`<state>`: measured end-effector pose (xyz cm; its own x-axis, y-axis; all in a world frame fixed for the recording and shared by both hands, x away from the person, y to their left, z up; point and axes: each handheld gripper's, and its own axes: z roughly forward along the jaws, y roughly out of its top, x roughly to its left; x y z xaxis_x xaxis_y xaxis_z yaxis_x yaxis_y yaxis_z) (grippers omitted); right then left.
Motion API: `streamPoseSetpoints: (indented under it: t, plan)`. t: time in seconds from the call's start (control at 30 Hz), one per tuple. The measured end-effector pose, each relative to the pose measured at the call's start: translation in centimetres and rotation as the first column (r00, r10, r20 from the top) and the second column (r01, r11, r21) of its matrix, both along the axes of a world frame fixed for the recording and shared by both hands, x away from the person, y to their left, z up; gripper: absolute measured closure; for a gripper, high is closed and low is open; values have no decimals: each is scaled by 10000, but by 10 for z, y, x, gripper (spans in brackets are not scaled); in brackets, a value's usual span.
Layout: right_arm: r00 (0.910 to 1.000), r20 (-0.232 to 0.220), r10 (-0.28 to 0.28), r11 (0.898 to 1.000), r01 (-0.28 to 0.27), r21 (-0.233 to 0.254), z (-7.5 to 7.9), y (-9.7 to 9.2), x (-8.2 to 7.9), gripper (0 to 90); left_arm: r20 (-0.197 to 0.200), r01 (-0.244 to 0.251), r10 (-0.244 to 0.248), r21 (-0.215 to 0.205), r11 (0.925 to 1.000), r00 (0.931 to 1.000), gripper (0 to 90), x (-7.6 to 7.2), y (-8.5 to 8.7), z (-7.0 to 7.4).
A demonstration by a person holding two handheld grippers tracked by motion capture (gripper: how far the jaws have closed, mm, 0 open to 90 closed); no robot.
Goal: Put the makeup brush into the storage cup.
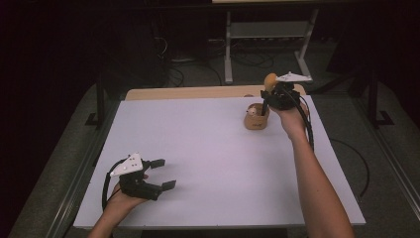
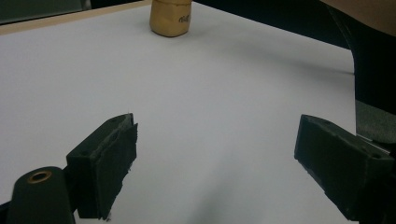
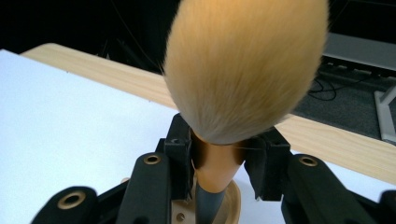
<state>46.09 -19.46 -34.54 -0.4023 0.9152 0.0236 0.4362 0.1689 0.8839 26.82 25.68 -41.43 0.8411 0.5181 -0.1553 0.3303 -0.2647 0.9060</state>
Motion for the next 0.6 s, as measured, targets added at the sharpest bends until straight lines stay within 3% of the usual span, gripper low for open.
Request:
streamPoseSetpoints:
  t: [0.07, 0.1, 0.23, 0.4, 0.6]
  plan:
    - [9999, -113, 112, 9998, -114, -142, -3, 2, 2, 600, 2, -2, 2, -3, 10000, 10000, 126, 0, 0, 0]
    - [9998, -47, 218, 9997, -219, -133, -4, 3, 3, 497, 23, 20, -20, 32, 10000, 10000, 126, 0, 0, 0]
    - [9999, -122, 65, 9998, -62, 207, -2, 0, 1, 345, 75, -20, 21, -28, 10000, 10000, 126, 0, 2, 0]
    - [9998, -127, 122, 9990, -117, 424, 2, -9, -5, 284, 14, -9, 9, 12, 10000, 10000, 126, 0, 1, 1]
    - [9998, 43, 185, 9981, -188, 585, 8, -14, -15, 278, 27, 32, -32, 24, 10000, 10000, 126, 0, 0, 0]
